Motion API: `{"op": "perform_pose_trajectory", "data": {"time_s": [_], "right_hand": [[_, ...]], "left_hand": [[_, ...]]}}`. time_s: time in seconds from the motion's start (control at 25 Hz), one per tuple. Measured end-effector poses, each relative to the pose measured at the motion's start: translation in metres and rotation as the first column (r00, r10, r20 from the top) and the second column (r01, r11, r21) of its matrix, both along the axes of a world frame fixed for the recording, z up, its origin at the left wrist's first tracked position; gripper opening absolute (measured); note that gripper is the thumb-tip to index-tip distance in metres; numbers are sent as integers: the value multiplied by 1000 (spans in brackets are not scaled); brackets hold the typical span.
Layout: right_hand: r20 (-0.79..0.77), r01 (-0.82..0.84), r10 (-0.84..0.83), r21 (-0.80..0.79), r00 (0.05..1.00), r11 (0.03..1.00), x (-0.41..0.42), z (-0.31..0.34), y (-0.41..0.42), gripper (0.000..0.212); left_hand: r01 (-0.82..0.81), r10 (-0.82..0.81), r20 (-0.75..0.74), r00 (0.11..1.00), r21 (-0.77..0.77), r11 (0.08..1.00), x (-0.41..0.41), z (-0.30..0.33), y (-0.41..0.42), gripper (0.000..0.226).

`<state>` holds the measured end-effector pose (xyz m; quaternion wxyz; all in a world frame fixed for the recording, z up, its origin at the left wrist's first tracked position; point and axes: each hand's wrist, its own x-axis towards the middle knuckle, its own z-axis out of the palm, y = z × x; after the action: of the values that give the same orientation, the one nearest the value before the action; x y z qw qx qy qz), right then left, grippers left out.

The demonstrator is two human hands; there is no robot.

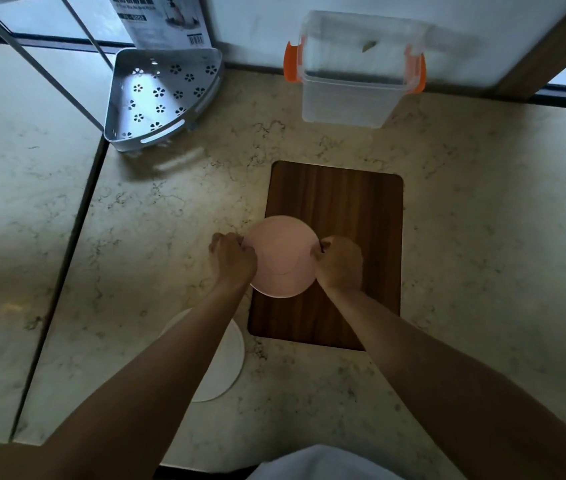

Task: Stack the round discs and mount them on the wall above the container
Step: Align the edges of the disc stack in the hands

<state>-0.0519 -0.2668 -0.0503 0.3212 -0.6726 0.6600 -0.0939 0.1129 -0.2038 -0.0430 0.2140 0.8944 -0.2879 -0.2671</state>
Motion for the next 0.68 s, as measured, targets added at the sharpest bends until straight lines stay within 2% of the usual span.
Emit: {"op": "perform_pose_trajectory", "data": {"time_s": [0.16, 0.2, 0.32, 0.52, 0.68], "right_hand": [[-15, 61, -59, 151, 998, 987, 3, 2, -11, 16], [-16, 75, -73, 166, 997, 983, 4, 2, -12, 22], [-8, 98, -99, 193, 995, 976, 6, 7, -11, 35], [23, 20, -25, 180, 999, 983, 6, 24, -2, 21], [115, -12, -8, 171, 993, 985, 9, 38, 21, 17]], "left_hand": [[-74, 74, -122, 990, 10, 997, 5, 2, -3, 30], [-101, 101, -152, 983, 7, 995, 6, 3, -4, 29], [-159, 151, -217, 965, -19, 987, 9, 6, -1, 25], [-173, 150, -265, 953, -66, 983, 11, 19, 11, 32], [-233, 184, -320, 929, -123, 965, 23, 35, 35, 33]]}}
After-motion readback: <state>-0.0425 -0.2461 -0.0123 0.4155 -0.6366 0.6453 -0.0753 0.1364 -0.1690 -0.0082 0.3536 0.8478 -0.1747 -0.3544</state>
